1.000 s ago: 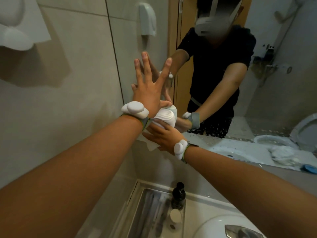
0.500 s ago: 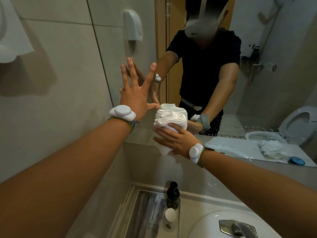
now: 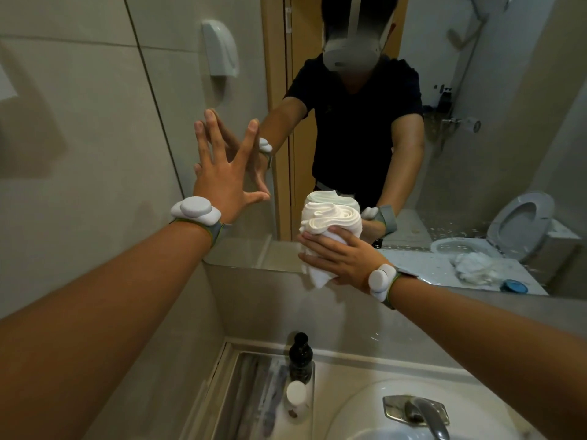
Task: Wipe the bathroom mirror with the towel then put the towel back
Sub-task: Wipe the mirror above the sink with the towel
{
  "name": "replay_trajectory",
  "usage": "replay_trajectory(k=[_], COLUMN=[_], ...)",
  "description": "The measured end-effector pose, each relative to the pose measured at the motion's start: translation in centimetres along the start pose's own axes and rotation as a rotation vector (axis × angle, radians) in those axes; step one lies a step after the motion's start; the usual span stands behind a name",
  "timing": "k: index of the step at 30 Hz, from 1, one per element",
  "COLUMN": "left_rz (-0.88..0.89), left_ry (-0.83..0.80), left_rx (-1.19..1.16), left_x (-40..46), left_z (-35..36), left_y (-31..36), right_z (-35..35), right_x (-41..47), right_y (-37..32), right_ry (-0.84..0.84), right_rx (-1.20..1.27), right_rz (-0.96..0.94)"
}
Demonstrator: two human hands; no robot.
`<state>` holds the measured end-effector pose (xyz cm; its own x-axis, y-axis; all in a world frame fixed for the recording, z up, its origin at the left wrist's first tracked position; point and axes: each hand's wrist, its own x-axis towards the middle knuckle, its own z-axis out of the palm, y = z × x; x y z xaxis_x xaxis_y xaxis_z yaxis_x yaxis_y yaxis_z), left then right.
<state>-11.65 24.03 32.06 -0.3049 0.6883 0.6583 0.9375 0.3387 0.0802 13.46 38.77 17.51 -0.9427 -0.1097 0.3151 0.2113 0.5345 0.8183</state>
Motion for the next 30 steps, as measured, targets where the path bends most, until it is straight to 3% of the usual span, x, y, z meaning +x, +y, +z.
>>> replay_trajectory(k=[13,22,26,30], left_rz=[-0.073,0.433,0.403,0.366], left_ry=[-0.036,0.138,0.145,0.157], left_rx=[0.023,-0.023,0.018,0.071], left_x=[-0.7,1.6,3.9,4.1], left_z=[-0.6,-1.6,-2.0,-1.1], left_y=[2.7,18.8,23.6,23.9], right_z=[-1.6,-2.3,-3.2,-3.1], right_x=[-6.2,-7.4,-6.9,-5.4], right_y=[2.8,2.6,2.9,2.6], right_ry=[-0.031,-0.018,-0.034,0.020], right_rx=[-0.117,-0.197,-0.205,-0.107], right_rz=[0.054,0.119,0.136,0.208])
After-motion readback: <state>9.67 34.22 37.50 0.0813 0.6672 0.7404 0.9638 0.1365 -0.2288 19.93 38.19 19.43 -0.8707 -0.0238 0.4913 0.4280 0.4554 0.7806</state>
